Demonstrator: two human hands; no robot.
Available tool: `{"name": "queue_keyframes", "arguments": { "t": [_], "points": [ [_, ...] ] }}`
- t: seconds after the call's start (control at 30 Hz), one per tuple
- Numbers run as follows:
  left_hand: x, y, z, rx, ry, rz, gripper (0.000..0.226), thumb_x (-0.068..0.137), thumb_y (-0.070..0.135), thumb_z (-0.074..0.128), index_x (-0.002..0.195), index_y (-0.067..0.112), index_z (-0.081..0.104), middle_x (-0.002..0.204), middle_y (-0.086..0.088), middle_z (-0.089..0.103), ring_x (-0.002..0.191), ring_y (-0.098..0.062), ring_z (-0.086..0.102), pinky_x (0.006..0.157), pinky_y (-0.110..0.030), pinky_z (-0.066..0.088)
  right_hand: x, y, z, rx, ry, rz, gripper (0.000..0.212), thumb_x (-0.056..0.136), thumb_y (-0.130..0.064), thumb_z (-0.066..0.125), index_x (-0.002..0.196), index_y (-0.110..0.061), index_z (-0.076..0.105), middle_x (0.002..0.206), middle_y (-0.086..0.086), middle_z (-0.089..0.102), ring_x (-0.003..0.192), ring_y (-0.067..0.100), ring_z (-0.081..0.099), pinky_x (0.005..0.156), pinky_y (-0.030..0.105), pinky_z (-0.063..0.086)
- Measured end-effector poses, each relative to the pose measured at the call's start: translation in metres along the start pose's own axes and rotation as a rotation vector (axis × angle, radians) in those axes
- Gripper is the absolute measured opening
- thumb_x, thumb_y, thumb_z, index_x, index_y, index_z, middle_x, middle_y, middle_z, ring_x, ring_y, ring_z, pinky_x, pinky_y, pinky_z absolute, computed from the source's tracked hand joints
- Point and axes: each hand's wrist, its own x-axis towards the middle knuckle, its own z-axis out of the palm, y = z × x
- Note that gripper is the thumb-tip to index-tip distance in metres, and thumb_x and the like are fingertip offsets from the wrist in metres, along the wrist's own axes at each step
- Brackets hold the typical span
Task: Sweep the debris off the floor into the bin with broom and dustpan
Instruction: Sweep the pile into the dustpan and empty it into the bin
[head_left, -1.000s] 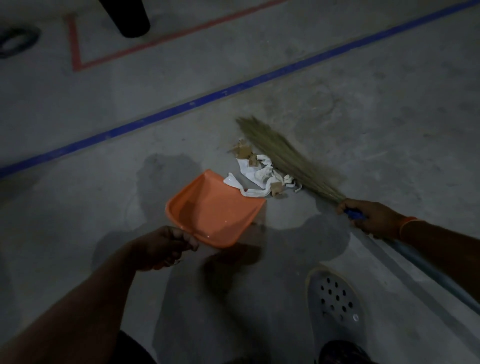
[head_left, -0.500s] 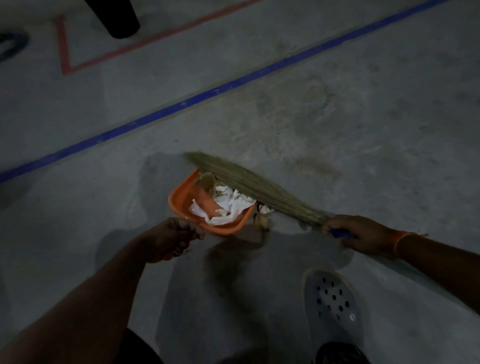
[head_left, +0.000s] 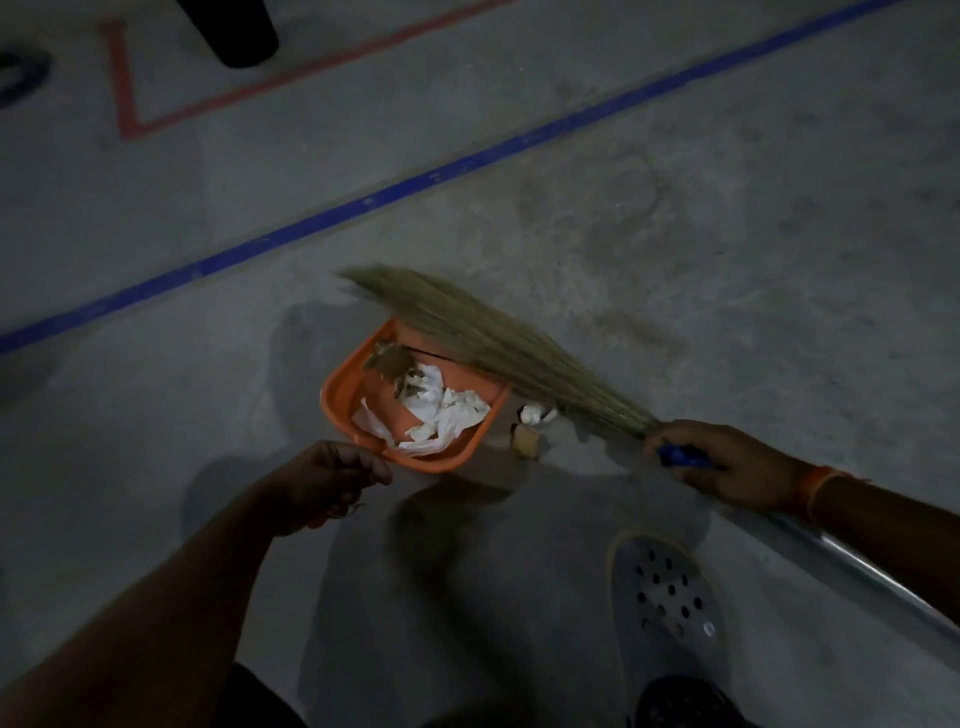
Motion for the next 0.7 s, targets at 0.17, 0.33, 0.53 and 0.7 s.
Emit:
{"name": "queue_keyframes", "arguments": {
  "t": [0.17,0.33,0.53,0.7],
  "points": [
    [-0.014,-0.025,-0.017,-0.019,0.0,-0.012,0.024,0.1,-0.006,0.046,0.102,-0.005,0.07,0.051,-0.01,0.043,0.038,-0.012,0.038,0.035,-0.016,0.028,-0.02,-0.007,-0.01,0.102,0.06,0.076,0.047,0.092,0.003,0.058,0.109,-0.041,0.06,0.113,-0.025,0.058,0.087,-0.015,0.059,0.068,0.004,0.045],
    [-0.028,-0.065,-0.041,0.056,-0.144,-0.047,0.022,0.083,0.018,0.066,0.097,0.005,0.075,0.081,-0.021,0.051,0.049,-0.014,0.035,0.048,-0.025,0.023,-0.04,0.013,-0.007,0.188,0.082,0.206,0.045,0.093,0.002,0.053,0.11,-0.039,0.061,0.104,-0.001,0.063,0.059,0.006,0.056,0.052,0.02,0.048],
    [-0.044,-0.09,-0.057,0.167,-0.283,-0.106,0.036,0.074,0.034,0.076,0.098,0.007,0.076,0.1,-0.027,0.053,0.049,-0.011,0.037,0.041,-0.017,0.03,-0.05,0.024,0.005,0.158,0.049,0.343,0.041,0.094,0.0,0.053,0.115,-0.035,0.06,0.094,-0.004,0.062,0.055,0.003,0.057,0.052,0.018,0.049],
    [-0.048,-0.091,-0.056,0.174,-0.343,-0.113,0.043,0.072,0.043,0.081,0.096,0.007,0.076,0.087,-0.023,0.053,0.043,-0.012,0.038,0.043,-0.018,0.031,-0.044,0.023,0.024,0.096,0.027,0.33,0.043,0.092,-0.001,0.057,0.116,-0.036,0.059,0.121,-0.012,0.057,0.096,-0.013,0.058,0.081,0.009,0.047]
  ]
}}
